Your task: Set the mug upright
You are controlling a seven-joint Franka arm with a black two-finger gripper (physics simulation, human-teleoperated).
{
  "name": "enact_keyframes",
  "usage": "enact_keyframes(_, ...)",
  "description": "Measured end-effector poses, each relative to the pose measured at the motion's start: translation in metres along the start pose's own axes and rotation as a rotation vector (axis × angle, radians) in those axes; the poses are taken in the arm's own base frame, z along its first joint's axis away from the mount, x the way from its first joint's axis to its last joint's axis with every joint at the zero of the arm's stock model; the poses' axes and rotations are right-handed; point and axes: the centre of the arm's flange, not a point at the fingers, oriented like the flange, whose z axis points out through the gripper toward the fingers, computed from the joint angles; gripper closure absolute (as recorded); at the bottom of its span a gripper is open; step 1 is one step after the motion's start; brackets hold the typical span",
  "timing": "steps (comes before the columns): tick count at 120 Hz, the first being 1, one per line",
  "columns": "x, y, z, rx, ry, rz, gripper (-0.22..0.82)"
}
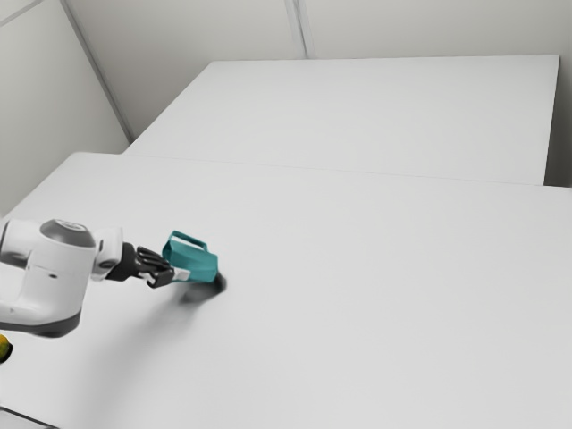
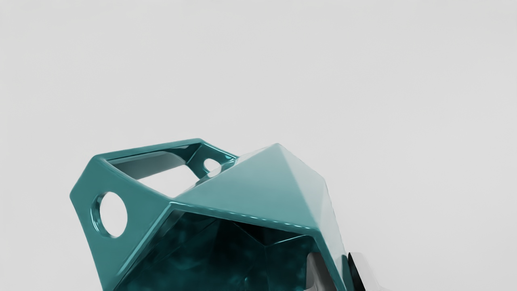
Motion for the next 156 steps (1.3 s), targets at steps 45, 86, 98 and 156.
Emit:
enact_keyframes(45, 0.091, -0.002, -0.071, -0.052, -0.327, 0.327, 0.78)
enact_keyframes(86, 0.036, -0.008, -0.090, 0.001, -0.510, -0.064, 0.78)
enact_keyframes(98, 0.033, -0.014, -0.085, 0.021, -0.529, -0.140, 0.78)
enact_keyframes(156, 0.073, -0.010, -0.021, 0.116, -0.693, -0.097, 0.79)
